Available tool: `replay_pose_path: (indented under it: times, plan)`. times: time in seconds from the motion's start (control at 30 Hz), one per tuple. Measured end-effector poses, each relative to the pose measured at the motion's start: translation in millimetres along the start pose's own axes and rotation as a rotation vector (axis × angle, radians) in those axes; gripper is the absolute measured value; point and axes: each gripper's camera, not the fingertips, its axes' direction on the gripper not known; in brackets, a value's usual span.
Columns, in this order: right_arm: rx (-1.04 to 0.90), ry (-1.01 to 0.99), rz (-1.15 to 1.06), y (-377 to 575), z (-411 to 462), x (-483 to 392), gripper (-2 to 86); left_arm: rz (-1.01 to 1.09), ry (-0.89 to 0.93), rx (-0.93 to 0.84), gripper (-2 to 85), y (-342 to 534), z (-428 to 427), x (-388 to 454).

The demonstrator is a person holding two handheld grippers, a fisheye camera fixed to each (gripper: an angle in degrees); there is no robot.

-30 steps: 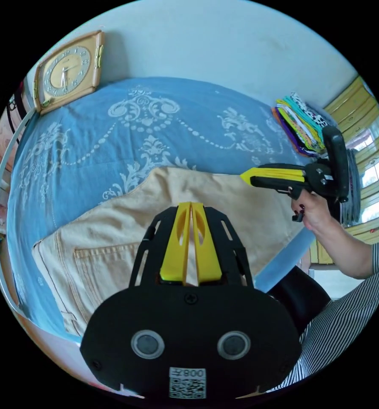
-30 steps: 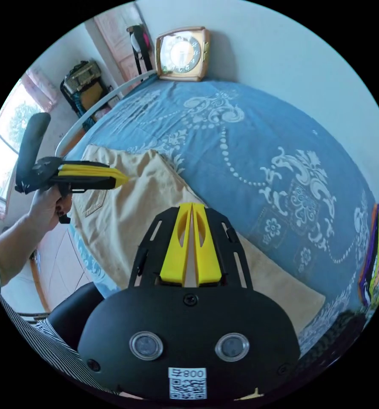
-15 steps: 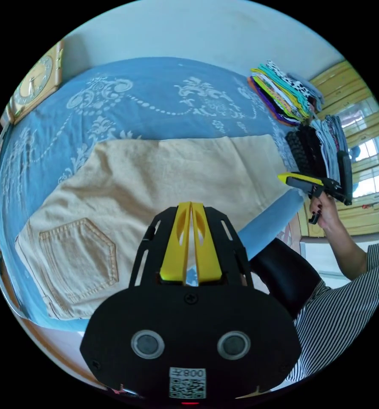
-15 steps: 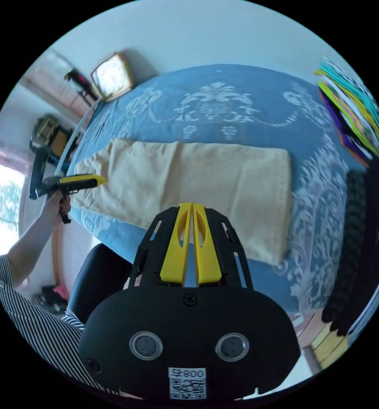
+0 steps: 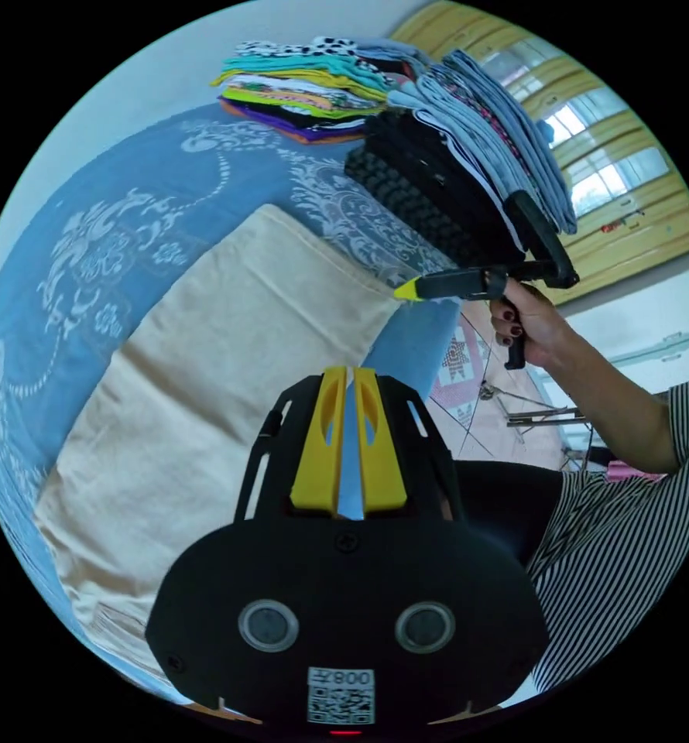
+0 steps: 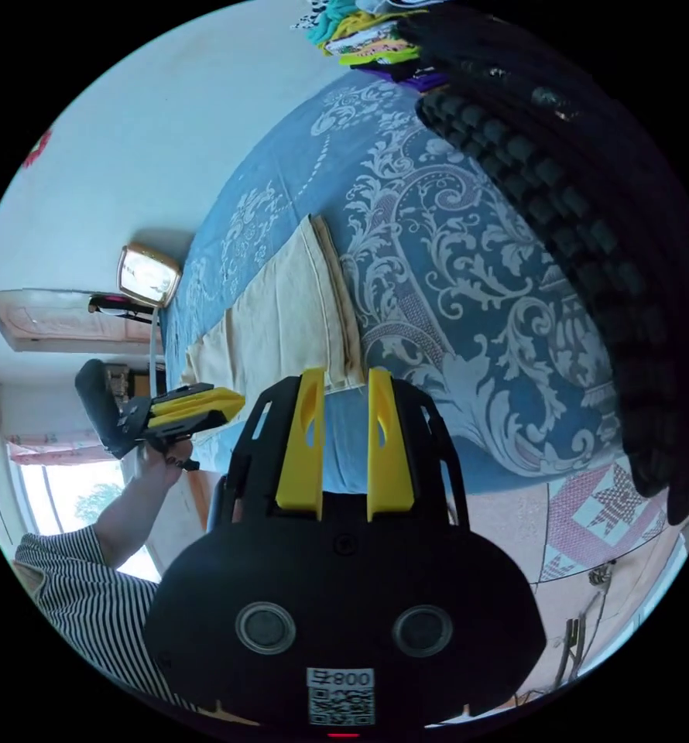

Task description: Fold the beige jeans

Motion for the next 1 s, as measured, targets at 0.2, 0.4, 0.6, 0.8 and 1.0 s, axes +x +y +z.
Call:
replay_pose_path:
  times: [0.2, 0.4, 0.6, 0.8, 1.0]
  plan:
    - [-0.001, -0.048, 0.023, 0.8, 0.1, 44.0, 8.5, 0.05, -0.057, -0.027, 2.4, -80.4, 28.8, 25.7]
    - [0.005, 0.012, -0.005, -8.2, -9.8, 51.2, 8.7, 0.019, -0.071, -0.036, 5.9, -157.2, 39.4, 7.7]
    - [-0.024, 0.152, -0.057, -18.9, 1.4, 35.0, 8.1, 0.021, -0.081, -0.061, 7.6, -233.1, 59.1, -5.2]
    - [-0.032, 0.265, -0.123, -20.3, 11.0, 11.6, 8.0, 0.096, -0.106, -0.131, 8.1, -279.8, 89.5, 0.9]
    - [-0.022, 0.269, -0.152, -20.5, 14.5, 2.7, 7.5, 0.208, -0.149, -0.136, 5.5, -284.0, 90.5, 16.7]
